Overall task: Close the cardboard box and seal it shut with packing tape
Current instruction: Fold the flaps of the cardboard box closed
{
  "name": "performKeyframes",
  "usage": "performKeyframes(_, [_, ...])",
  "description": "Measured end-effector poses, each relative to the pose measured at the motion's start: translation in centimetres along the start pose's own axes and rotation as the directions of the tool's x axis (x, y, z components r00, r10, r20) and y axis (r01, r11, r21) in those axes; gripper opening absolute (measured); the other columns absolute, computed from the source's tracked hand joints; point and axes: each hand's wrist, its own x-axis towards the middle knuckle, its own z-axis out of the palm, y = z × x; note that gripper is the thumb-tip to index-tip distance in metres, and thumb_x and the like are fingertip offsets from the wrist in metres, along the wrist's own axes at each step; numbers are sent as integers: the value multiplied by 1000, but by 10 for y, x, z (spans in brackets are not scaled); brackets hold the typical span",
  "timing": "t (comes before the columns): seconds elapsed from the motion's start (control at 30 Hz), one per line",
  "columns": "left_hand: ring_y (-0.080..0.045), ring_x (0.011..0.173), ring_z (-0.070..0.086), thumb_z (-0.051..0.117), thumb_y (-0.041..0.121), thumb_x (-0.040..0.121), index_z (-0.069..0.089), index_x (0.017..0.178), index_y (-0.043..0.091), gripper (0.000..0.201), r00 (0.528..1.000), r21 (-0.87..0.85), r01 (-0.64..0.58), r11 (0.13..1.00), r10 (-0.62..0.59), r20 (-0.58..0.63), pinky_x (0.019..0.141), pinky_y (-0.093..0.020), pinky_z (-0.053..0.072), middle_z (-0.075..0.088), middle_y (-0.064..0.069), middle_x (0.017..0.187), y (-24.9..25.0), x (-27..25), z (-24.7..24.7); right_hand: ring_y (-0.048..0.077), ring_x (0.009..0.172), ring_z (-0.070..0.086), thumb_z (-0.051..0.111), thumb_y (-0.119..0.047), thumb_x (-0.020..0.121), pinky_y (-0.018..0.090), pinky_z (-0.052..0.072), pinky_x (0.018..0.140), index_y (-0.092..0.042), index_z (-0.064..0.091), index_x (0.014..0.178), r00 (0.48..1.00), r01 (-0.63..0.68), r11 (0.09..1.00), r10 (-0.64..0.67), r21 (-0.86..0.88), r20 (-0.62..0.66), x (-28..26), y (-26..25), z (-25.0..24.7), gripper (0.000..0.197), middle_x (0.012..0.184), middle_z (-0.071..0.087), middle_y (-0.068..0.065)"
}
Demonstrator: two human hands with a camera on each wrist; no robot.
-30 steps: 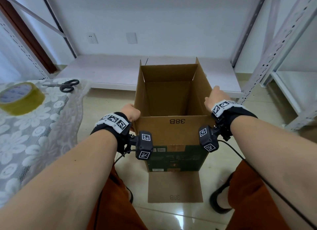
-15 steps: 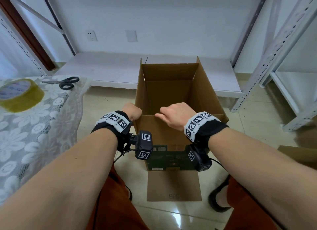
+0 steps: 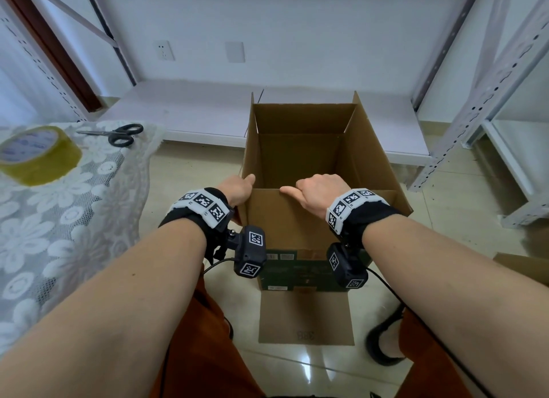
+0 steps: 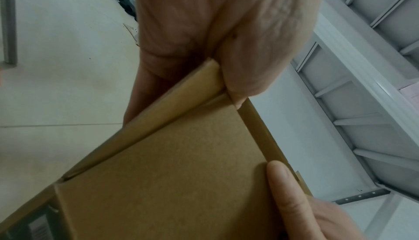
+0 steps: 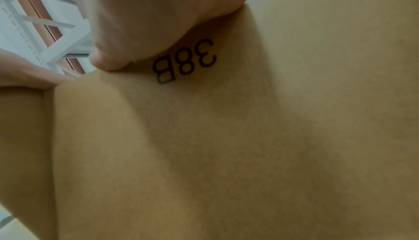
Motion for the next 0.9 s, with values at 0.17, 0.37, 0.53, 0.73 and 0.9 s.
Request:
performKeyframes(0.17, [-42,106,60,38,56,97,41,133,-1,67,996,28,9,1000,-11,88,91,-51,52,57,-26,123,-1,-1,-3,12,57,46,15,-60,96,34,45,78,-21,46,68,998,-52,998,52,23,30,8,-1,5,58,60,49,-5])
performKeyframes(0.37, [-39,109,59,50,55,92,40,135,1,70,994,58,4,998,-10,108,87,-45,54,55,-22,127,-3,-1,-5,20,76,54,13,-61,96,42,40,96,-20,49,81,991,-87,996,83,30,109,15,-3,7,57,64,48,-5])
performKeyframes(0.53, [-40,110,59,45,52,96,39,138,-1,68,999,99,-20,995,16,47,92,-49,53,54,-24,129,-3,1,0,23,89,55,12,-63,95,45,33,100,-17,55,90,976,-137,990,127,40,179,20,-7,4,63,80,56,1])
performKeyframes(0.73, [-40,108,60,43,49,98,38,137,-3,65,999,115,-21,993,17,33,89,-47,54,55,-25,126,-1,2,-1,21,88,60,38,-47,99,32,45,74,-15,59,100,997,-45,972,31,230,65,23,-11,2,38,93,63,3])
performKeyframes(0.9, [-37,107,60,50,46,96,42,133,1,60,992,29,-28,999,24,125,90,-44,53,55,-20,127,3,-4,-12,20,94,59,45,-38,99,29,41,73,-18,59,110,998,-62,953,54,296,38,22,-16,4,27,104,64,2])
